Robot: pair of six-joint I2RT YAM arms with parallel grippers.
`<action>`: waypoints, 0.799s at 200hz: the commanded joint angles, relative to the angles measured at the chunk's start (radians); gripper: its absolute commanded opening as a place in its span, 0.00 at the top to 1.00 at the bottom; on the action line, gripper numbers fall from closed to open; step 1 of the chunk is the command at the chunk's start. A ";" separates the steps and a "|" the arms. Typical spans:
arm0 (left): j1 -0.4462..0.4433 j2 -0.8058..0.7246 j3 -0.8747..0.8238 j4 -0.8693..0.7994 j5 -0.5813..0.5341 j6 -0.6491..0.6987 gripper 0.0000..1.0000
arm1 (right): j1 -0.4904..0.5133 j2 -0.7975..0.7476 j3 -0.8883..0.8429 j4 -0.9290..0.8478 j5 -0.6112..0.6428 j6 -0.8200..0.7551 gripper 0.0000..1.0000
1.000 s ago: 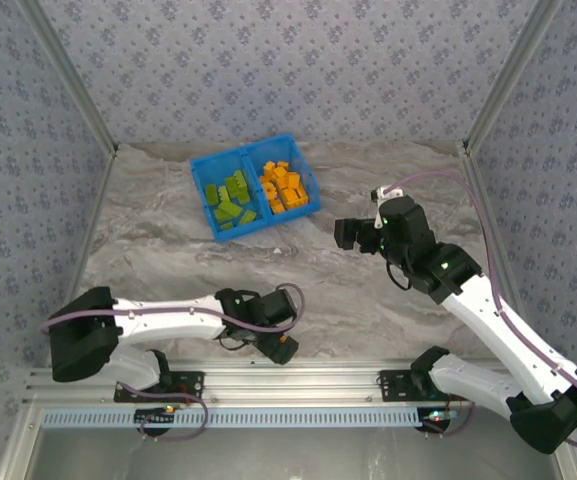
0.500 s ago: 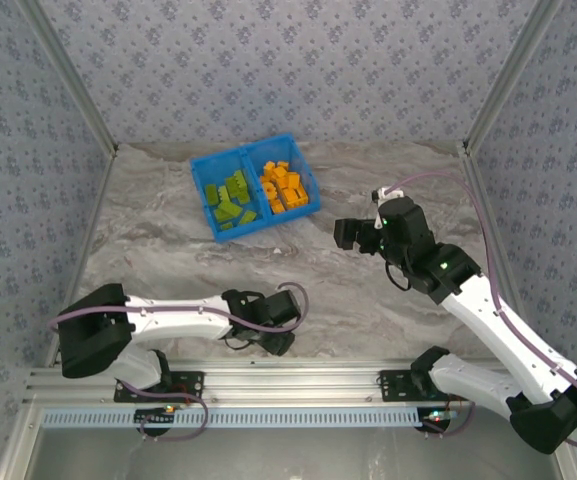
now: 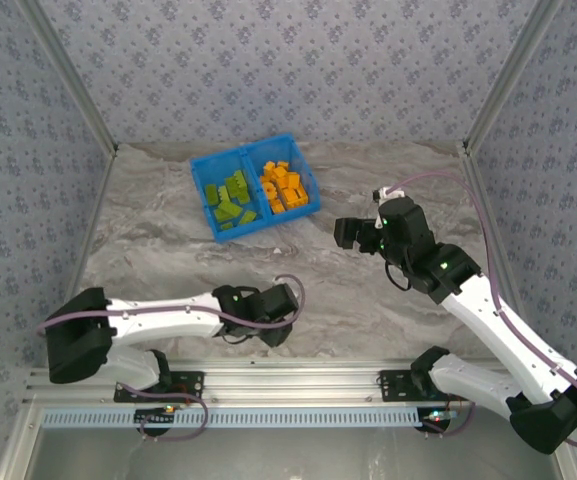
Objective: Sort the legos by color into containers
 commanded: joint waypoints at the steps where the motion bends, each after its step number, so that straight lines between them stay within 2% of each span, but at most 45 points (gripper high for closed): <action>1: 0.076 -0.038 0.123 -0.015 -0.094 0.090 0.56 | -0.007 -0.016 0.009 -0.007 0.006 0.021 0.00; 32: 0.245 0.029 0.294 0.089 -0.108 0.239 0.56 | -0.007 -0.015 0.010 0.006 0.020 0.030 0.00; 62: 0.375 0.182 0.506 0.174 -0.141 0.400 0.56 | -0.010 -0.016 0.015 0.008 0.034 0.029 0.00; 91: 0.509 0.359 0.706 0.226 -0.058 0.468 0.56 | -0.013 -0.026 0.013 0.010 0.036 0.023 0.00; 123: 0.579 0.580 0.953 0.188 -0.056 0.533 0.55 | -0.018 -0.037 0.019 -0.010 0.034 0.002 0.00; 160: 0.640 0.836 1.245 0.053 -0.046 0.511 0.53 | -0.028 -0.060 0.024 -0.050 0.031 -0.014 0.00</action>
